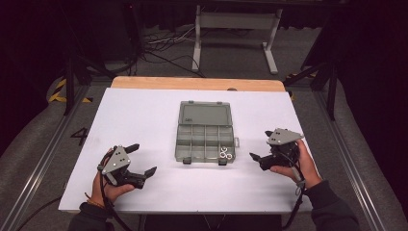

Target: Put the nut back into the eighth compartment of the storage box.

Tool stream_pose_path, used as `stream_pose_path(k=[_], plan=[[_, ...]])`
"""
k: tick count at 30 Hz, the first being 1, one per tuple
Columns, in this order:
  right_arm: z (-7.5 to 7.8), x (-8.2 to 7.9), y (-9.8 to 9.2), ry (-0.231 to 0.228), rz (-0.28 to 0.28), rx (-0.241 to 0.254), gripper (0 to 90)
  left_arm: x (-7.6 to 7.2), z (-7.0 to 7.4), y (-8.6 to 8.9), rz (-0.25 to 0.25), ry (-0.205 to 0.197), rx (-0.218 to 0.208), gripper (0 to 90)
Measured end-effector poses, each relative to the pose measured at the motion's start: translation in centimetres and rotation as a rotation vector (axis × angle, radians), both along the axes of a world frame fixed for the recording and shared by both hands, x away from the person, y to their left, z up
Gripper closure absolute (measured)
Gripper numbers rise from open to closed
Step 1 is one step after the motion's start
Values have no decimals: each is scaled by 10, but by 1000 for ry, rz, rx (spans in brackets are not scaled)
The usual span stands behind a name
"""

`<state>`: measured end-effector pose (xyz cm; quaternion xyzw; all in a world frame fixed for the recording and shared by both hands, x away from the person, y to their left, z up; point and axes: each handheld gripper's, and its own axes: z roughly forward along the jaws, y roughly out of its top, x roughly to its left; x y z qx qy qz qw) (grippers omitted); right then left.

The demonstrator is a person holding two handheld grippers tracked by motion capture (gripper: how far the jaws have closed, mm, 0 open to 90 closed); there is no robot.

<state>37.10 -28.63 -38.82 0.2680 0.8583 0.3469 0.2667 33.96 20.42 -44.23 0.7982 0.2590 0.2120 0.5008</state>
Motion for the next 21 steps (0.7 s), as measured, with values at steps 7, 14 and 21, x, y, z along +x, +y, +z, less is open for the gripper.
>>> stream_pose_path(k=[7,14,21], plan=[[-10,-9,-17,-34,-32,51,79,0,0,-1,1,2,2,27],[-20,-16,-34,-47,-66,86,76,0,-1,0,3,3,5,27],[-28,-24,-52,-57,-102,129,66,-1,-1,1,6,0,5,27]])
